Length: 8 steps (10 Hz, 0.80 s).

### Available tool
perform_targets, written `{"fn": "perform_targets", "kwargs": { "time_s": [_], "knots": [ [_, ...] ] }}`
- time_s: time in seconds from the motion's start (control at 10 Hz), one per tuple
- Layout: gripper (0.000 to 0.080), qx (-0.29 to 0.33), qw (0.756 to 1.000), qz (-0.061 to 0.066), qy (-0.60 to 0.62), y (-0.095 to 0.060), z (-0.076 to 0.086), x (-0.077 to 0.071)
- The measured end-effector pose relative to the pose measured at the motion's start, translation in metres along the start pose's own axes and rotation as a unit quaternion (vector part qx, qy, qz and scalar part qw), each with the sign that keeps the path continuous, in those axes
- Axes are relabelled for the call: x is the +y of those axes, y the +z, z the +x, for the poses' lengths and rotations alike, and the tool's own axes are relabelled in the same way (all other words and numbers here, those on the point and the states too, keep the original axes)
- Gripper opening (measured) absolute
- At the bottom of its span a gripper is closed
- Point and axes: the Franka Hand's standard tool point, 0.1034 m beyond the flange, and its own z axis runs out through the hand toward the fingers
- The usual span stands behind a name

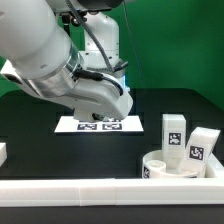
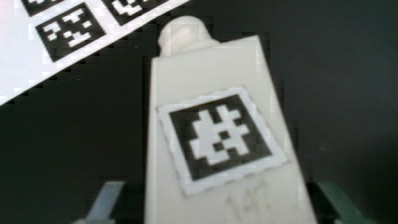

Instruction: Assemble stool

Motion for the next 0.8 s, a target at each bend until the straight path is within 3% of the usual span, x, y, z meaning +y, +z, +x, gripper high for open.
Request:
{"fn": "perform_targets", "kwargs": {
  "time_s": [0.1,0.3,0.5,0.6,0.8],
  "knots": [
    [0.0327,0.05,0.999,0.006,-0.007,-0.007,0.012,-0.007],
    [0.0327,0.125,0.992,0.023,-0.019,-0.016,0.008,-0.017],
    [0.0327,0.196,0.98,0.044,-0.011,-0.027,0.002,-0.036],
    [0.0327,0.211,0.976,0.049,-0.011,-0.027,-0.004,-0.041],
    [0.0327,0.29,0.955,0.06,-0.018,-0.03,0.005,-0.048]
  ]
}}
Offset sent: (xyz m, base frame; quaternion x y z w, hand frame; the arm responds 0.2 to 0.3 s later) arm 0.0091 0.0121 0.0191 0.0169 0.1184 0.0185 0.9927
